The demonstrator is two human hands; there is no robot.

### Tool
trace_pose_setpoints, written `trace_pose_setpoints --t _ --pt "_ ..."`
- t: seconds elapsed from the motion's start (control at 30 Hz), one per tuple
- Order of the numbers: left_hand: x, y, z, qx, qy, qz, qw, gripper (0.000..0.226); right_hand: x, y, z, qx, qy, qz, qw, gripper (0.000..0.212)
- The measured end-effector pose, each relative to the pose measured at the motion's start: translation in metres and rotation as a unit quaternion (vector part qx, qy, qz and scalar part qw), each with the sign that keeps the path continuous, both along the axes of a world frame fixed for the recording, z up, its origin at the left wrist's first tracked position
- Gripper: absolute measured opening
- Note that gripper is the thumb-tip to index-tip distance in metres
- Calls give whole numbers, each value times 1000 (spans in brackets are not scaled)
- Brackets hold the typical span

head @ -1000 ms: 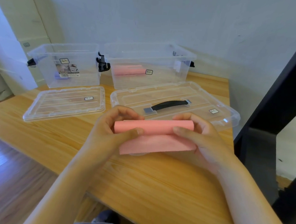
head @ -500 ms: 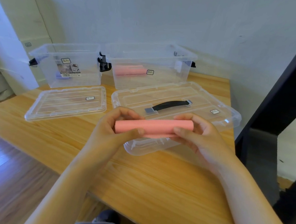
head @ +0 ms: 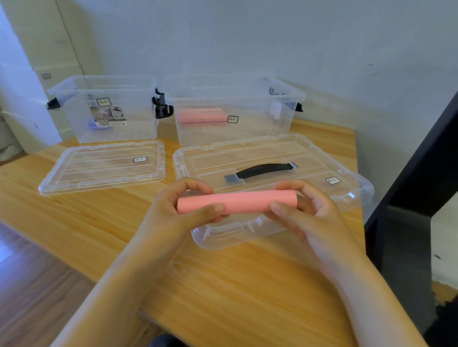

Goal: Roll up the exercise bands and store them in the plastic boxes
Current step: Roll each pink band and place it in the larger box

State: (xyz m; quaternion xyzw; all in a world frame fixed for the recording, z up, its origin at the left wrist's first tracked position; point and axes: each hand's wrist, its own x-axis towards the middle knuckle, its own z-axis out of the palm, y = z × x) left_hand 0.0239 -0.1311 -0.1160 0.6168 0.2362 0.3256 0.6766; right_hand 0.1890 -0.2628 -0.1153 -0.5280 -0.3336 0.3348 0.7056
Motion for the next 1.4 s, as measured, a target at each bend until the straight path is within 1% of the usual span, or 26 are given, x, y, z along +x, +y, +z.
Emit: trace_pose_setpoints --t 0.17,0.27,0.3,0.43,0.5,0.7,0.9,1.0,1.07,1.13,1.27,1.4 --pt "2 0 -3 -12 -16 24 1000 45 -2 3 1 8 46 -41 998 34" --pt "4 -1 -3 -38 -39 37 998 44 -2 5 0 18 63 -86 994 40" --pt "5 -1 -4 -43 -44 37 997 42 -2 5 -1 18 59 -99 993 37" --pt "8 -2 -6 -57 -50 36 997 37 -3 3 -2 11 9 -123 992 11" --pt "9 -3 -7 -62 -53 31 996 37 -2 2 -2 12 2 -128 992 9" --pt "11 -7 -9 -62 -56 37 996 37 -2 2 -3 19 5 -130 991 9" --pt "4 -8 -1 -40 -65 33 997 31 -7 0 8 19 21 -126 992 12" --pt "2 -10 7 -26 -64 41 997 24 -14 -1 18 32 34 -128 991 11" --pt "1 -11 13 -21 -66 48 996 23 -18 -2 25 37 48 -130 990 14" --pt "-2 -14 21 -12 -73 47 996 26 -21 -5 32 38 59 -130 989 20" --pt "-14 -20 40 7 -86 41 995 30 -27 -13 45 31 70 -105 991 32" --pt "-24 -27 59 22 -99 56 993 24 -33 -18 68 48 83 -65 993 25"
